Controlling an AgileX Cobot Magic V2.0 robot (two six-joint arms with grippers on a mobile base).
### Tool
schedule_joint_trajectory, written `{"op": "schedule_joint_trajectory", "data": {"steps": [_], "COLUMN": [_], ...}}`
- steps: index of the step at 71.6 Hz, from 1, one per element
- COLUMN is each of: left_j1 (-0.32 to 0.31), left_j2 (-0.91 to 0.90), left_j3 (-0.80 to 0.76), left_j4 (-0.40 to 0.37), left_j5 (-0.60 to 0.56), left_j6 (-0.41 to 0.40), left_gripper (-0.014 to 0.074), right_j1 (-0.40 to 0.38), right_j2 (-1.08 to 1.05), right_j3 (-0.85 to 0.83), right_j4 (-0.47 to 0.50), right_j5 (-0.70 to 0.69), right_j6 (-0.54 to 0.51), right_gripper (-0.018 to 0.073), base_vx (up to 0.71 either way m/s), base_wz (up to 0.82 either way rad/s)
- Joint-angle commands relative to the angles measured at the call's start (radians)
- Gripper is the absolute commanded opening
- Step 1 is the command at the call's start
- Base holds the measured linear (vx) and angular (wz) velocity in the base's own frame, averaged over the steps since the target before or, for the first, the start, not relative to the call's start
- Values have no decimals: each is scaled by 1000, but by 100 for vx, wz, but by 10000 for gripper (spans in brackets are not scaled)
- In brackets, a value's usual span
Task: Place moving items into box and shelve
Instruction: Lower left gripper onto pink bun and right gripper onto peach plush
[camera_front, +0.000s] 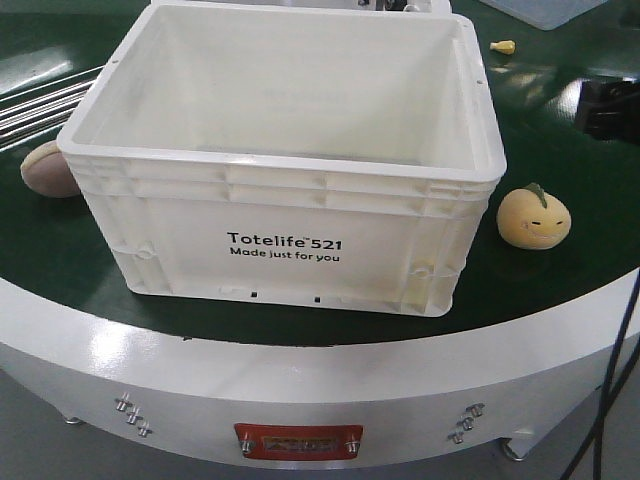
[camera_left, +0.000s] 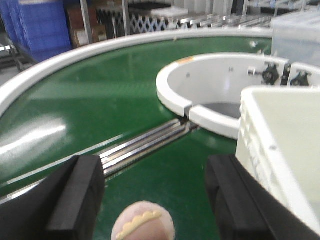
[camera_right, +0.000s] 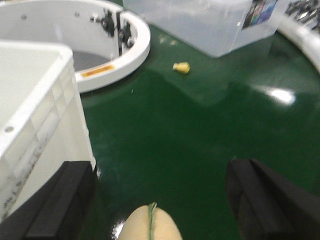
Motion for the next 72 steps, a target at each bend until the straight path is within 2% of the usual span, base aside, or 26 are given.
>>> {"op": "schedule_joint_trajectory", "data": {"steps": [1, 32, 72], "left_j1": [1, 1, 1], "left_j2": [34, 253, 274], "left_j3": [-34, -34, -34], "left_j4": [-7, -7, -7], "left_j5": [-108, -162, -190], "left_j6": [-9, -9, -9], "left_gripper": [556, 556, 556], "right_j1": [1, 1, 1], "right_j2": [40, 265, 397], "right_j3": [-34, -34, -34], "right_j4": [1, 30, 60], "right_j5": [-93, -106, -106], "right_j6": [3, 3, 3], "right_gripper": [578, 569, 522], "base_vx": [0, 0, 0], "base_wz": [0, 0, 0]}}
